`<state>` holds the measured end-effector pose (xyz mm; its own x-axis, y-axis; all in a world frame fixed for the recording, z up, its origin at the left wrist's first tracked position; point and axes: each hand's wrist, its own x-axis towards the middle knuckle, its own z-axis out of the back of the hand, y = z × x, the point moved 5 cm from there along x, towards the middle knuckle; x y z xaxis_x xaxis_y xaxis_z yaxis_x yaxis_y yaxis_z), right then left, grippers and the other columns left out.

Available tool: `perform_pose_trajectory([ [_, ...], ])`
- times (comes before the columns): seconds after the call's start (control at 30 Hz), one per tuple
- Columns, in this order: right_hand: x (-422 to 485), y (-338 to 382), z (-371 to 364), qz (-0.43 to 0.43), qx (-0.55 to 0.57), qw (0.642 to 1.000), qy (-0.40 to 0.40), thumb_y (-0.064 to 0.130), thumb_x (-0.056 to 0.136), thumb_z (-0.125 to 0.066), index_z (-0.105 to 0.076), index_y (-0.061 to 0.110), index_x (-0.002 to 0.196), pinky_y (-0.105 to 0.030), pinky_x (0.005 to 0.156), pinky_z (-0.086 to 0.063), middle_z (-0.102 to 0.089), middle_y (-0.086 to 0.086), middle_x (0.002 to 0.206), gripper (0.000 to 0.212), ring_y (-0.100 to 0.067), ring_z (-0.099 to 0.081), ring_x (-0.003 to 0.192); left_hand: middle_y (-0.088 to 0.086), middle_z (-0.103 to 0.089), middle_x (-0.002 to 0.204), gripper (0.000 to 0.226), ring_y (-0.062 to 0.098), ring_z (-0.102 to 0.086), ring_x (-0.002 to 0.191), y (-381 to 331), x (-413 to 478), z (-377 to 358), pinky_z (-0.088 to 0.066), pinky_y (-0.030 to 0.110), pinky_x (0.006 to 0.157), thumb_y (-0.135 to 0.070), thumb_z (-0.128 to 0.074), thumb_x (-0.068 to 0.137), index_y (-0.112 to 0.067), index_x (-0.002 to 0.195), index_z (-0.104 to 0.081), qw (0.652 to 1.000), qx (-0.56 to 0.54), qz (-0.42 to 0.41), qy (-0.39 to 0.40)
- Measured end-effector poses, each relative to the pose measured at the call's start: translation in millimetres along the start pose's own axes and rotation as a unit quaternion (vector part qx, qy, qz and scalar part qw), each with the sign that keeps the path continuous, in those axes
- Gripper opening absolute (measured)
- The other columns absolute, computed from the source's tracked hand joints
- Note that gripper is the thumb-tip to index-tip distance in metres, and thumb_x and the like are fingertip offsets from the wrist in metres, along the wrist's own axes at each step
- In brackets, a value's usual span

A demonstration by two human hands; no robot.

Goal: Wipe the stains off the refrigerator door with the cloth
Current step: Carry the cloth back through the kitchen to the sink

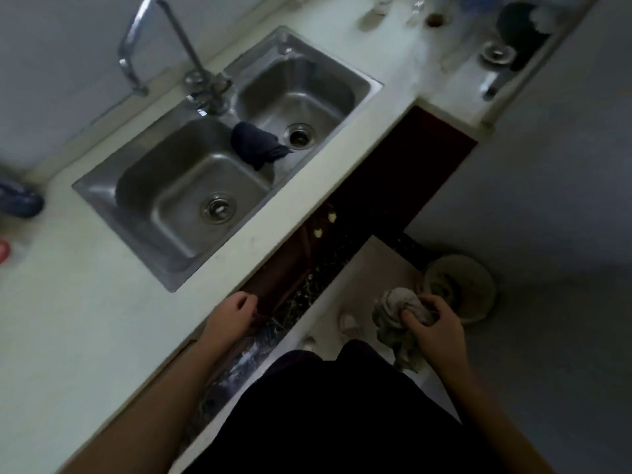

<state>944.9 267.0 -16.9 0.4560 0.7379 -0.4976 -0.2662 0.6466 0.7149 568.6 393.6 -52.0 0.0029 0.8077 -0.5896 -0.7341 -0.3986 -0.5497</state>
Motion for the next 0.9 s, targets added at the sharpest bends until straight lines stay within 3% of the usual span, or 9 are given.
perform_pose_trajectory([
  [0.1,36.7,37.3,-14.5,0.063,-0.046,0.994,0.081,0.020,0.092,-0.076,-0.061,0.023,0.111,-0.042,0.090,-0.056,-0.065,0.003,0.103,0.024,-0.017,-0.064,0.095,-0.001,-0.071,0.085,0.023,0.013,-0.067,0.079,19.5,-20.2,8.7,-0.047,0.031,0.073,-0.026,-0.052,0.102,-0.018,0.088,-0.068,0.996,-0.034,0.052,-0.058],
  [0.2,59.2,77.5,-41.1,0.109,-0.075,0.980,0.146,0.023,0.090,-0.077,-0.065,0.024,0.110,-0.038,0.080,-0.057,-0.068,0.006,0.100,0.023,-0.013,-0.066,0.093,0.010,-0.073,0.088,0.031,0.030,-0.068,0.087,44.6,-41.1,16.8,-0.052,0.041,0.082,-0.030,-0.050,0.100,-0.009,0.086,-0.069,0.987,-0.072,0.099,-0.103],
  [0.3,65.9,121.2,-75.0,0.152,-0.100,0.964,0.197,0.026,0.090,-0.077,-0.065,0.023,0.111,-0.028,0.074,-0.050,-0.066,0.010,0.097,0.024,-0.008,-0.065,0.091,0.014,-0.074,0.089,0.037,0.033,-0.071,0.086,70.5,-60.5,28.3,-0.056,0.053,0.089,-0.038,-0.048,0.096,-0.009,0.089,-0.070,0.970,-0.133,0.149,-0.136],
  [0.43,59.3,172.9,-126.8,0.196,-0.116,0.936,0.268,0.025,0.090,-0.079,-0.063,0.022,0.112,-0.030,0.082,-0.052,-0.067,0.003,0.102,0.027,-0.012,-0.065,0.095,0.008,-0.074,0.089,0.047,0.032,-0.070,0.087,104.1,-75.9,50.5,-0.055,0.054,0.092,-0.055,-0.042,0.081,-0.016,0.087,-0.069,0.950,-0.185,0.178,-0.180],
  [0.57,43.4,225.1,-183.8,0.277,-0.157,0.900,0.297,0.025,0.087,-0.080,-0.064,0.019,0.112,-0.037,0.085,-0.054,-0.068,-0.002,0.105,0.030,-0.020,-0.065,0.098,0.004,-0.075,0.090,0.032,0.028,-0.072,0.084,116.4,-88.2,91.1,-0.056,0.046,0.090,-0.041,-0.049,0.096,-0.017,0.088,-0.069,0.928,-0.218,0.201,-0.225],
  [0.67,28.5,269.2,-229.5,0.327,-0.174,0.877,0.307,0.030,0.085,-0.082,-0.064,0.026,0.110,-0.038,0.083,-0.055,-0.070,0.003,0.102,0.031,-0.019,-0.066,0.096,0.008,-0.075,0.094,0.025,0.027,-0.072,0.083,133.8,-94.2,124.4,-0.053,0.038,0.080,-0.026,-0.050,0.102,-0.015,0.089,-0.069,0.906,-0.250,0.208,-0.270],
  [0.9,-19.9,377.8,-348.0,0.423,-0.170,0.814,0.359,0.032,0.087,-0.078,-0.061,0.029,0.120,-0.026,0.089,-0.053,-0.066,0.009,0.111,0.037,-0.007,-0.063,0.101,0.005,-0.075,0.088,0.027,0.026,-0.073,0.080,192.7,-99.5,173.2,-0.055,0.046,0.091,-0.027,-0.051,0.102,-0.014,0.088,-0.069,0.874,-0.287,0.233,-0.316],
])
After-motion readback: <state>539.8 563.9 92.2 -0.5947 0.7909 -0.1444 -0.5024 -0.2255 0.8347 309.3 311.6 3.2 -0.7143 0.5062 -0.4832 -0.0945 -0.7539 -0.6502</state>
